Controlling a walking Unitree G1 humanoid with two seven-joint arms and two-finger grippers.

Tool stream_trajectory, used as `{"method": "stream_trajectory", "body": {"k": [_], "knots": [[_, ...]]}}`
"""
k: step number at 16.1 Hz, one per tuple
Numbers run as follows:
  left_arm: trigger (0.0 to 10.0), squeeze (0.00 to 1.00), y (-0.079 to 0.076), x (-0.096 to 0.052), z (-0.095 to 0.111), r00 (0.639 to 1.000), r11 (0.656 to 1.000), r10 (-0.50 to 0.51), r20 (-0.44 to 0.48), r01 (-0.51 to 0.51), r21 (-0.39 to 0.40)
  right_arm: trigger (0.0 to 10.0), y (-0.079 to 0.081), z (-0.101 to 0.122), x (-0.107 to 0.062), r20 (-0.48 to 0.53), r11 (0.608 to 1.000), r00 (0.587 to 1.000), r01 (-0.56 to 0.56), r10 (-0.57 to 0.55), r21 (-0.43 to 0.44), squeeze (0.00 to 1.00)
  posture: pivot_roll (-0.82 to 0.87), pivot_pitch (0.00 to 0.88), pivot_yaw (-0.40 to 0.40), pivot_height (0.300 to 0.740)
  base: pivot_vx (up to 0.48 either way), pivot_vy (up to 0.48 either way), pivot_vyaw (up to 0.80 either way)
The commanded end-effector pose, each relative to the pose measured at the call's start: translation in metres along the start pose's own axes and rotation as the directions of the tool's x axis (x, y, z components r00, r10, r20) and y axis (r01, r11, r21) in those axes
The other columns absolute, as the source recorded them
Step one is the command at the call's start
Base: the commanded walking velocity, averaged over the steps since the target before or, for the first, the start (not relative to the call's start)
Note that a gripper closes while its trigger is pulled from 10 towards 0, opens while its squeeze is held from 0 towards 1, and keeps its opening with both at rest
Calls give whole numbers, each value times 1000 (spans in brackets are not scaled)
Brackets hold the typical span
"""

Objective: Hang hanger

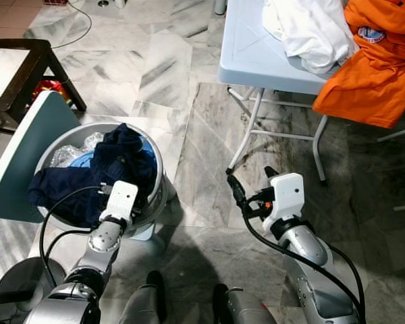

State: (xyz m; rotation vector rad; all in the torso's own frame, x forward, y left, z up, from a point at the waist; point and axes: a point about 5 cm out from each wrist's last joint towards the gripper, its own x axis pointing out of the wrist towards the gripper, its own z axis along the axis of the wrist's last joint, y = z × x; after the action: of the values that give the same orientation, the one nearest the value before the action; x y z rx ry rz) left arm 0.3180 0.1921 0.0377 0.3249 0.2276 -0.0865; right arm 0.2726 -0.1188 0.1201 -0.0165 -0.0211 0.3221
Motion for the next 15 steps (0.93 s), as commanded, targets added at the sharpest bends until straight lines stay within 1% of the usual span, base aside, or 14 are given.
{"method": "stream_trajectory", "body": {"k": [1, 7, 9, 14, 15], "knots": [[0, 0, -3, -5, -14, 998, 1000, -15, -64, 17, 18, 10000, 0, -2, -2, -7, 1000, 1000, 9, -9, 0, 0, -132, 282, -29, 740, 0, 0, 0], [0, 0, 5, -1, -9, 998, 999, 7, -67, -5, 34, 10000, -1, -3, 0, -4, 1000, 1000, 20, -20, -1, 0, -121, 276, -24, 740, 0, 0, 0], [0, 0, 18, 1, -4, 996, 994, 69, -59, -64, 83, 10000, 1, -3, 3, 0, 1000, 1000, 17, -17, -1, 0, -108, 270, -22, 740, 0, 0, 0], [0, 0, 31, 2, -2, 989, 984, 131, -62, -122, 129, 10000, 0, -3, 5, 3, 1000, 1000, 16, -16, -4, 0, -105, 264, -24, 740, 0, 0, 0], [0, 0, 31, 2, -1, 989, 983, 134, -63, -125, 134, 10000, 0, -2, 5, 5, 1000, 1000, 17, -17, -5, 0, -105, 264, -25, 740, 0, 0, 0]]}}
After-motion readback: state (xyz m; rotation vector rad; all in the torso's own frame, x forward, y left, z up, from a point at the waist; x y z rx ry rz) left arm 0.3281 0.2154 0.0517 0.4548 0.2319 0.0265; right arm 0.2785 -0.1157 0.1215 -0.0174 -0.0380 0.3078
